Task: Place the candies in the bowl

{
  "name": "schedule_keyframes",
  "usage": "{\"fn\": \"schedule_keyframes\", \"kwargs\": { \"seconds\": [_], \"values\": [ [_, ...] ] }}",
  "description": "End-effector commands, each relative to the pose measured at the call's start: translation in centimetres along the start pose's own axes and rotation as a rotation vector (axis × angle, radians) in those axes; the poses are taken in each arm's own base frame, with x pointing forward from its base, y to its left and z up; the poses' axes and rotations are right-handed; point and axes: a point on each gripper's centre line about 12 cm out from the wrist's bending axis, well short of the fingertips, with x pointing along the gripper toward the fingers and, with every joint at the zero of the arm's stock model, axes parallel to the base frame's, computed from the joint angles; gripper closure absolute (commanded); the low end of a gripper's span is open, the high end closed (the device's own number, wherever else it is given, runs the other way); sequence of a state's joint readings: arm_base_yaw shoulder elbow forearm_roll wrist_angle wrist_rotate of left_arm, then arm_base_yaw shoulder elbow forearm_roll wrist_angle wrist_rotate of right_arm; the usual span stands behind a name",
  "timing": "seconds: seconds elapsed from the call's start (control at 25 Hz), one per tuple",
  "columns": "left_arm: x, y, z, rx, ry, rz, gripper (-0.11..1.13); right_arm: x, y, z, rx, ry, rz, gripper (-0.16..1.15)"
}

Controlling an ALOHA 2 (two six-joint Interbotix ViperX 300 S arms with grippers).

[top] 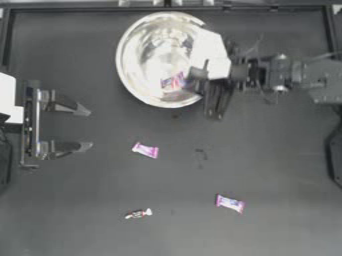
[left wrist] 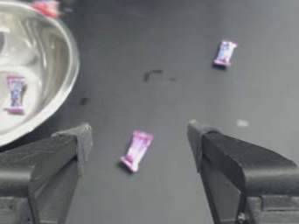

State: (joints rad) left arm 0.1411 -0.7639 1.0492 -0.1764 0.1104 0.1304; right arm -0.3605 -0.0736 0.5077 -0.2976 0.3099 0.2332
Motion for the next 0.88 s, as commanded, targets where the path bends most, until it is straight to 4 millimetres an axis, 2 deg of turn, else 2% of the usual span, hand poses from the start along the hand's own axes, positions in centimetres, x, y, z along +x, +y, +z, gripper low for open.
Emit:
{"fn": "schedule_keyframes", "kwargs": {
  "seconds": [0.04, 0.36, 0.6, 0.72, 0.88],
  "values": [
    [0.1, 0.0, 0.5, -0.003, -0.017, 0.001, 0.05, 0.5, -2.7, 2.0, 0.039, -0.097, -0.037, 0.56],
    [0.4, 0.0, 0.6, -0.009, -0.014, 0.002, 0.05, 5.0, -5.9, 3.2, 0.033, -0.061, -0.103, 0.55],
    [0.5, 0.1, 0.5, -0.011, -0.008, 0.003, 0.05, 7.1, -6.0, 3.0, 0.029, -0.023, -0.106, 0.49],
    [0.5, 0.0, 0.5, -0.011, -0.008, 0.002, 0.05, 7.2, -6.0, 2.8, 0.031, -0.009, -0.108, 0.34],
    [0.8, 0.1, 0.3, -0.012, 0.003, 0.004, 0.04, 7.1, -6.0, 3.0, 0.028, -0.017, -0.109, -0.01]
  ]
}}
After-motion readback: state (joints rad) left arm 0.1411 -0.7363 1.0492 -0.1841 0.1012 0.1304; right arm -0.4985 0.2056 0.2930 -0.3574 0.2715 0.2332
